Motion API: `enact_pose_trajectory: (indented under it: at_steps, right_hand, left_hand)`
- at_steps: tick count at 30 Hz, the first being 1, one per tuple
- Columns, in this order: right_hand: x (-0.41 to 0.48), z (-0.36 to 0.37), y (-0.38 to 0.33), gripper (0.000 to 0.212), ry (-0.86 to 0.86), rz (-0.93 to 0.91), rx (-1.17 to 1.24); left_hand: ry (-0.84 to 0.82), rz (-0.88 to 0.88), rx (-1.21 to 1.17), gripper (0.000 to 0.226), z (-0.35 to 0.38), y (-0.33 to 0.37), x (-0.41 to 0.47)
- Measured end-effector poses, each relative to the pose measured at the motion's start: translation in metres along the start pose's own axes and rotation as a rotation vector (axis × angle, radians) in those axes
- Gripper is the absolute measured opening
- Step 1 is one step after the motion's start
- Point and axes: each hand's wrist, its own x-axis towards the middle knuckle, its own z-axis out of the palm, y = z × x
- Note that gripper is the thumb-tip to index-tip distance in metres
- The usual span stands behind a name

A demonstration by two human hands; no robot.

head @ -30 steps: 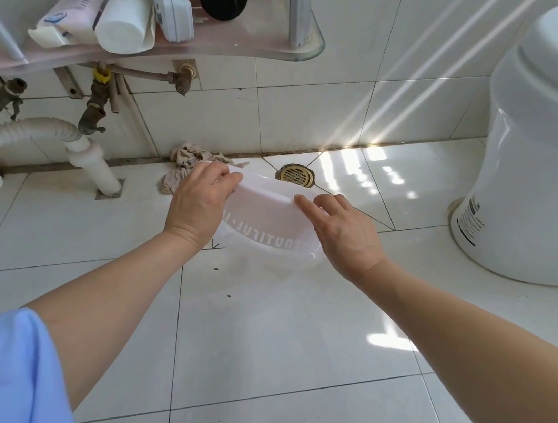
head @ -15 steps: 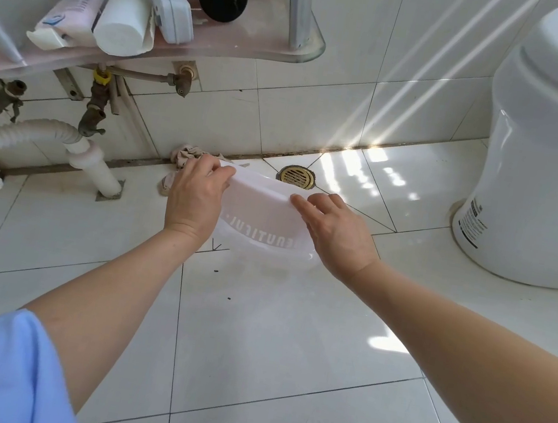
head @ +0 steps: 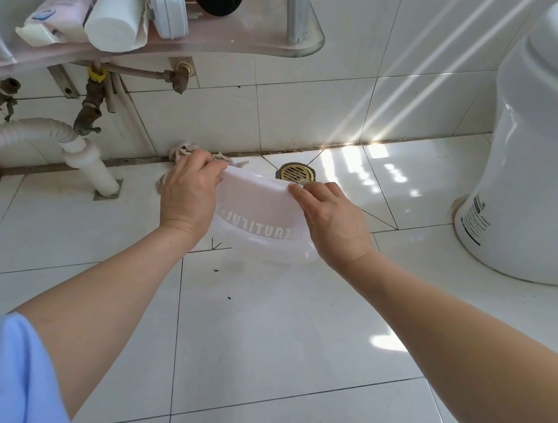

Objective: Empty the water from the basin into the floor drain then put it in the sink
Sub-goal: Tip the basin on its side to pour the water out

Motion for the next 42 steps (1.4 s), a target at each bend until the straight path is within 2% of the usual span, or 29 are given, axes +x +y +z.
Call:
enact_pose_trajectory:
  at_steps: [18, 32, 36, 42]
  right_hand:
    - [0.007, 0.005, 0.006, 0.048, 0.052, 0.057, 0.095]
    - [0.004, 0.002, 0.011, 0.047, 0.111, 0.099, 0.133]
    - [0.005, 0.001, 0.011, 0.040, 0.122, 0.117, 0.163]
    - [0.008, 0.001, 0.012, 0.040, 0.111, 0.157, 0.189]
  left_hand:
    - [-0.009, -0.050, -0.011, 0.027, 0.003, 0.012, 0.017]
    - [-0.095, 0.072, 0.141, 0.035, 0.010, 0.024, 0.021]
    - [-0.118, 0.013, 0.108, 0.038, 0.010, 0.031, 0.023]
    - [-0.130, -0.077, 0.001, 0.042, 0.013, 0.040, 0.026]
